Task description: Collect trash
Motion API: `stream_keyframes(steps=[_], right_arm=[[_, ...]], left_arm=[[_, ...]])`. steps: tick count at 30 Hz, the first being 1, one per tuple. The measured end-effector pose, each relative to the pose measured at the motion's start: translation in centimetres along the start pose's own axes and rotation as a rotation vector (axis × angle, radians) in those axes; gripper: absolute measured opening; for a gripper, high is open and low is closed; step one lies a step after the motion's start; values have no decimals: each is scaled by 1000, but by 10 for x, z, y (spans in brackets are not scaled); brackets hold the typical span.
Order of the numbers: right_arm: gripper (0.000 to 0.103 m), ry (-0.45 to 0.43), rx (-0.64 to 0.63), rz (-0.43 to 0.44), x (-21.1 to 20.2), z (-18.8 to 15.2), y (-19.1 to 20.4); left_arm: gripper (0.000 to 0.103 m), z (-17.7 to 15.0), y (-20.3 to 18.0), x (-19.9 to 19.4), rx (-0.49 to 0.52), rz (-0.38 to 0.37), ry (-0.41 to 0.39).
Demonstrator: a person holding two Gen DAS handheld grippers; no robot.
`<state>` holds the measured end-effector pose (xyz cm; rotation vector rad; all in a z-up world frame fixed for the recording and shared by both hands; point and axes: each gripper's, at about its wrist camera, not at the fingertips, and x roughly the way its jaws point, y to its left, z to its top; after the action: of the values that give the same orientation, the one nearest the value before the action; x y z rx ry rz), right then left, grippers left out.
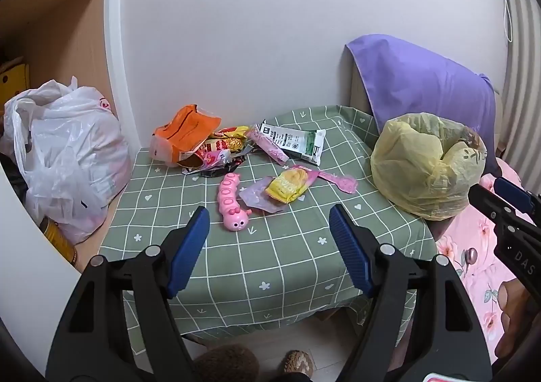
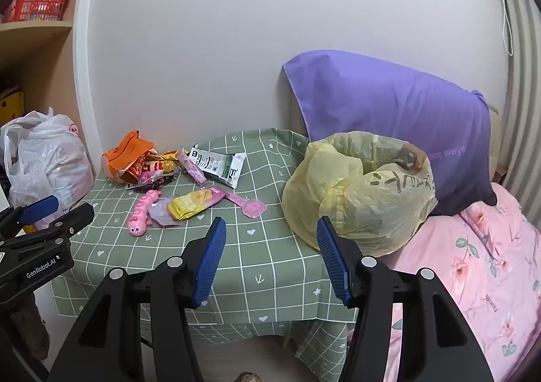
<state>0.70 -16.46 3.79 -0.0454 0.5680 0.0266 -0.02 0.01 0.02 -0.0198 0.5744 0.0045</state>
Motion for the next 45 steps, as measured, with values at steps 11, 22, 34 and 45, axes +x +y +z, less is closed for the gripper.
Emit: stream_keyframes(steps=[11,22,34,45], right_arm=[[53,2,-4,2,2,2,1],[53,-4,-21,4,2,3,3],[53,0,-12,6,2,2,3],[53,-12,-6,0,-1,4,0]], left_arm=[[70,0,5,-1,2,9,-11],[70,2,2,-4,5,21,-17],[70,3,2,-4,5,20,-17],[70,6,1,-6,5,16,-25]])
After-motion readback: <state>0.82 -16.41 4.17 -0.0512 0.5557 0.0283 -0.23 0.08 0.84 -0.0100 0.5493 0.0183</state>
